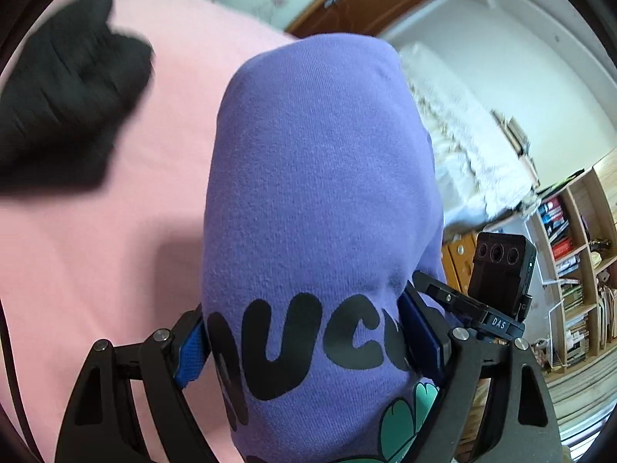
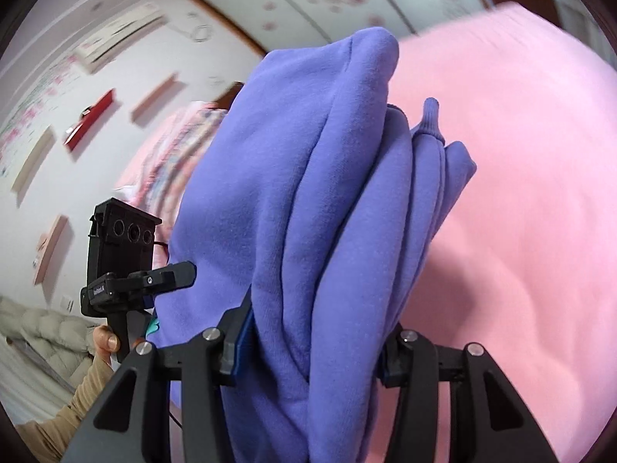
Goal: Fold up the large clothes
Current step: 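Lift the purple bundle with both tools and carry it to the black garment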
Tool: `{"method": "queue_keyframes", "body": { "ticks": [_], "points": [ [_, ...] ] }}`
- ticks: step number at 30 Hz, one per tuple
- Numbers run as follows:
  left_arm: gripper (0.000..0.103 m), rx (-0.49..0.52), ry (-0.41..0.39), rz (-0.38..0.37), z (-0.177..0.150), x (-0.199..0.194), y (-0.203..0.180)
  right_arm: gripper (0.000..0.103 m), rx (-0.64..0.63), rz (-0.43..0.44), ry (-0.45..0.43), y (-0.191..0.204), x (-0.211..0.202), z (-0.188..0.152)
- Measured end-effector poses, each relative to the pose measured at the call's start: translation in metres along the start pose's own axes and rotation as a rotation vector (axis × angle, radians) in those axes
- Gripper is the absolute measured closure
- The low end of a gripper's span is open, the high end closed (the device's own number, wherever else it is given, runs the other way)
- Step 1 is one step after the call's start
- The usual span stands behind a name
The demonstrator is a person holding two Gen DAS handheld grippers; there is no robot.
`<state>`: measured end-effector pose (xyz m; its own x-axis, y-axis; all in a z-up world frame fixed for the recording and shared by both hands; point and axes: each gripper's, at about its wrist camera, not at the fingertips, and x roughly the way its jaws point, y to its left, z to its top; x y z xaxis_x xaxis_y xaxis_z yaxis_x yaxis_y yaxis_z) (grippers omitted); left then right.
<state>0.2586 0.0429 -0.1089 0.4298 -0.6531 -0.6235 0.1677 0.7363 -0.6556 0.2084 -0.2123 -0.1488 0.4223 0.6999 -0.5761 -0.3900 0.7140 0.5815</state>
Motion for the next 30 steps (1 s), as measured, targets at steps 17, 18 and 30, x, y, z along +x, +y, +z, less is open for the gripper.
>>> {"method": "queue_keyframes", "body": {
  "ticks": [17, 18, 30],
  "points": [
    [0.013, -0.044, -0.270, 0.176, 0.196, -0.129, 0.197, 0.055, -0.118, 0.127, -0.066, 0.153, 0.274, 0.224],
    [0.013, -0.062, -0.252, 0.190, 0.201, -0.122, 0.220, 0.055, -0.101, 0.109, -0.046, 0.143, 0.298, 0.229],
    [0.000, -0.328, -0.195, 0.205, 0.170, -0.010, 0.378, 0.050, 0.062, -0.042, 0.125, 0.038, 0.428, 0.194]
  ]
}}
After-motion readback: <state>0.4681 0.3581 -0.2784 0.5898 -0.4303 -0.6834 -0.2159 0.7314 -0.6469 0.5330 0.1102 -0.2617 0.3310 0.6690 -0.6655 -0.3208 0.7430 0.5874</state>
